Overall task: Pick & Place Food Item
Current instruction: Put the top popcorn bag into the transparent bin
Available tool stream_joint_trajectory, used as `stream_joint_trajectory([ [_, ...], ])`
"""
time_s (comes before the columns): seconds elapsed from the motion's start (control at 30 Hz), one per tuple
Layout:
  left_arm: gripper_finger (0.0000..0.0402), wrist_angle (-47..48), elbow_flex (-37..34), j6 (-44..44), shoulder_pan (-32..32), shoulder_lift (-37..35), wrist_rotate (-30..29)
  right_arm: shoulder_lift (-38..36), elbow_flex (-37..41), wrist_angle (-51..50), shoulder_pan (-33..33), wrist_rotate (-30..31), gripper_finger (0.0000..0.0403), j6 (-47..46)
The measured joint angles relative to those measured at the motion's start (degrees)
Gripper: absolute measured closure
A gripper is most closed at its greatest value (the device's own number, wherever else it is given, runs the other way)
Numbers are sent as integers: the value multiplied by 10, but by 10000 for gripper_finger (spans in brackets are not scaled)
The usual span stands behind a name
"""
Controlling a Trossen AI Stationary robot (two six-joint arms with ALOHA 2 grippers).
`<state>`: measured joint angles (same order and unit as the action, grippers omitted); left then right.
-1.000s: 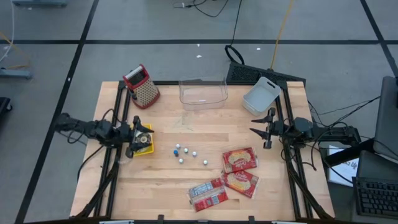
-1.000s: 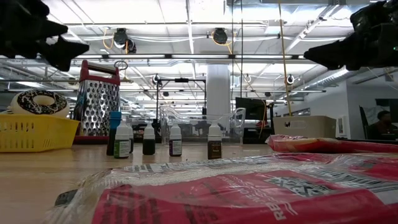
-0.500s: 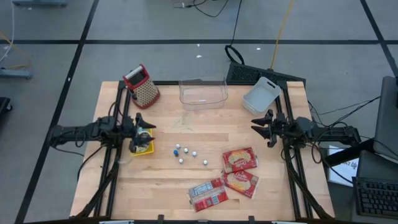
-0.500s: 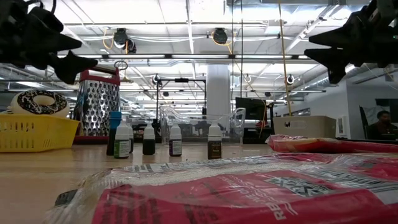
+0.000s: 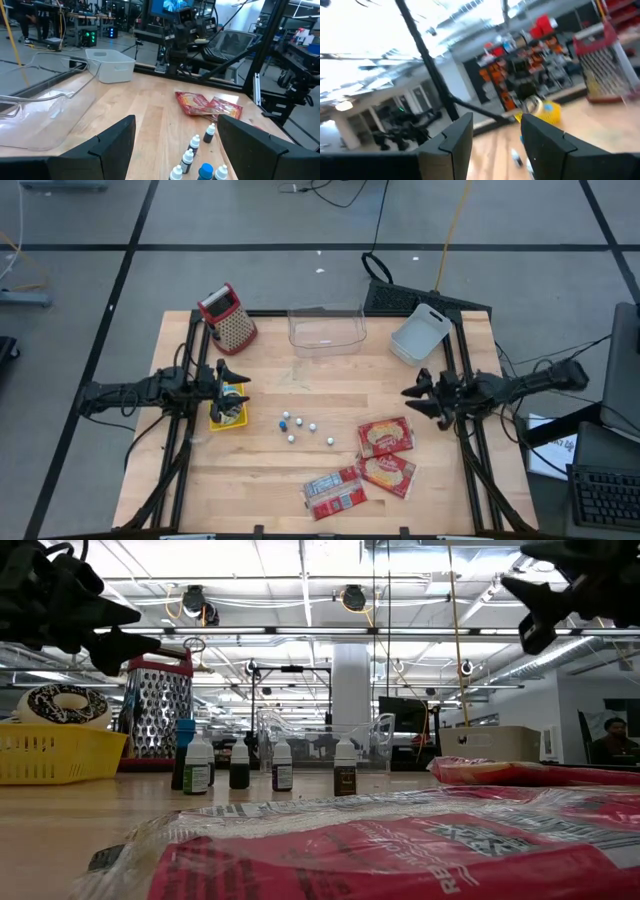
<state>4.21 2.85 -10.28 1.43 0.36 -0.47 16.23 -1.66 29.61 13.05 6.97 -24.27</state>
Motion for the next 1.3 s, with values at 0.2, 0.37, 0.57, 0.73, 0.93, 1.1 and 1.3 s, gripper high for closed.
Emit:
stream_joint_trajectory([
  [0.2, 121, 0, 0, 0, 0, 0, 0, 208, -57, 3, 109, 113, 214, 12],
  [0.37, 121, 0, 0, 0, 0, 0, 0, 366, -159, -20, 142, 131, 154, 77],
  [0.57, 121, 0, 0, 0, 0, 0, 1, 505, -232, -136, 113, 156, 132, 100],
  [0.73, 121, 0, 0, 0, 0, 0, 2, 581, -232, -128, 95, 154, 142, 106],
  [0.93, 121, 0, 0, 0, 0, 0, 2, 638, -232, -104, 76, 63, 149, 104],
  [1.1, 121, 0, 0, 0, 0, 0, 1, 680, -232, -51, 70, 47, 149, 125],
  [1.3, 121, 0, 0, 0, 0, 0, 1, 708, -234, -24, 53, 33, 154, 111],
])
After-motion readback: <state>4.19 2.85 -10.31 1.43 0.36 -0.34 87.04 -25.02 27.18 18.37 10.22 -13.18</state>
